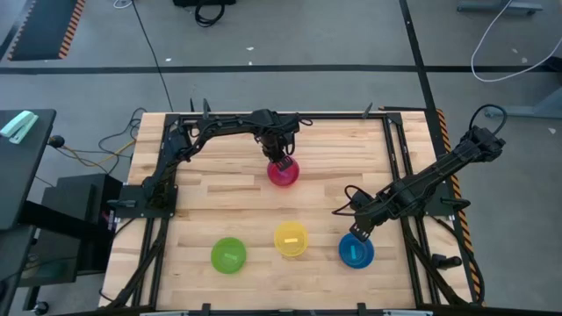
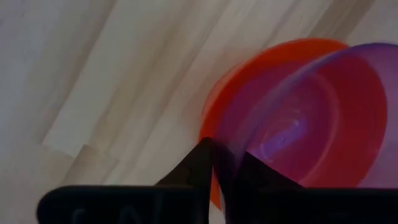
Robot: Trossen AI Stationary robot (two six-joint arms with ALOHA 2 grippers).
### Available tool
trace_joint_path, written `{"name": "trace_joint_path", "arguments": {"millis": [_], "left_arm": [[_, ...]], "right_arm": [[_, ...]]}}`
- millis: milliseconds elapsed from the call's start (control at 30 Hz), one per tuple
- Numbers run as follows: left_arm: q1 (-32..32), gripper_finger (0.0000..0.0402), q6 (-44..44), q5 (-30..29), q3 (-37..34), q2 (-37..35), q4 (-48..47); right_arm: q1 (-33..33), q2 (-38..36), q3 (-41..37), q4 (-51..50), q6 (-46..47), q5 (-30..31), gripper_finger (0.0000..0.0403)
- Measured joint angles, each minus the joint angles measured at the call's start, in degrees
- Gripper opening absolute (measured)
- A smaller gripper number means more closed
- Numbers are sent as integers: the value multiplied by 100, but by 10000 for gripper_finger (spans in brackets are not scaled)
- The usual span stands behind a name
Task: Nest bowls inside each other
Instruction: Stack the purple bowl on top of the orange bowl, then stack the green bowl on top of the orange bowl
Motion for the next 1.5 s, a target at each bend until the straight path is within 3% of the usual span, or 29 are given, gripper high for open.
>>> {"name": "trace_joint_path", "arguments": {"millis": [667,1000,1267,1367,1500], "left_arm": [[0,119,8,-2,15,-39,-313],[7,167,171,-223,958,-61,-906],[43,185,210,-352,1872,-59,-2500],[-127,185,221,-447,2052,-59,-3139],[-564,180,211,-476,1983,-299,-3084]], "right_arm": [[-4,0,0,-2,-13,44,130],[-4,0,0,-2,-11,44,130],[-4,0,0,261,-45,44,130],[-4,0,0,416,-52,44,130],[-4,0,0,451,-32,44,130]]}}
